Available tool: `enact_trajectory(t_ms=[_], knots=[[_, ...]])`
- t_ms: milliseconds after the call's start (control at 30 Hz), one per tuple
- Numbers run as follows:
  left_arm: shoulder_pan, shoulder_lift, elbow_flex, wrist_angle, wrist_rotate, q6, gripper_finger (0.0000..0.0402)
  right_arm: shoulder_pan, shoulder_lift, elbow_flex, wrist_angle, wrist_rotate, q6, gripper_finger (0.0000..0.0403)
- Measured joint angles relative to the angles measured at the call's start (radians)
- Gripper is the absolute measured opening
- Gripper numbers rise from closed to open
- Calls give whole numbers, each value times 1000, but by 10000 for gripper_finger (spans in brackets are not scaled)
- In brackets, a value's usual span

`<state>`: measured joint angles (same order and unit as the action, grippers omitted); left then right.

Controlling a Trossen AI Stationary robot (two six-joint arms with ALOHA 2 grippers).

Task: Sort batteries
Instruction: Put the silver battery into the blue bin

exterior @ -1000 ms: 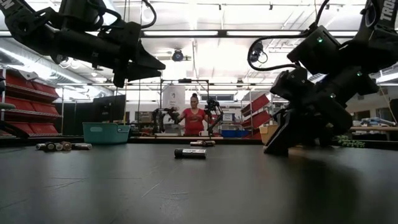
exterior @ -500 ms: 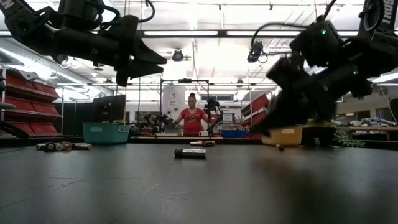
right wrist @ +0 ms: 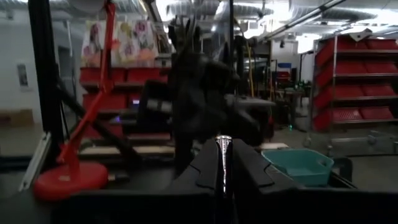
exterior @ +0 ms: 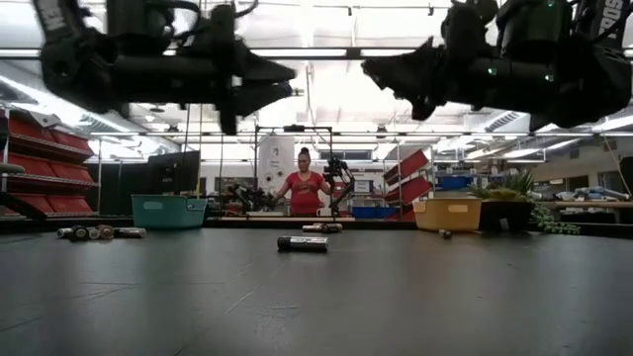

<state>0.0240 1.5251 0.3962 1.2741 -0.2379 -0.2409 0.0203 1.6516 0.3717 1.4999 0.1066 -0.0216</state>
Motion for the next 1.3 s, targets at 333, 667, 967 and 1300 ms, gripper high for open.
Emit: enact_trajectory(t_ms=[333, 667, 967, 1300], knots=[[-13, 297, 303, -30, 136, 53, 172, 45, 0, 40, -7, 36, -14, 24], [-17, 318, 391, -155, 206, 74, 172, 66, -1, 40, -5, 58, -40, 24], [-27, 317, 401, -163, 212, 108, 172, 66, -1, 40, 2, 58, -35, 24], [-27, 317, 424, -111, 208, 121, 122, 76, -5, 40, 1, 58, -5, 24]])
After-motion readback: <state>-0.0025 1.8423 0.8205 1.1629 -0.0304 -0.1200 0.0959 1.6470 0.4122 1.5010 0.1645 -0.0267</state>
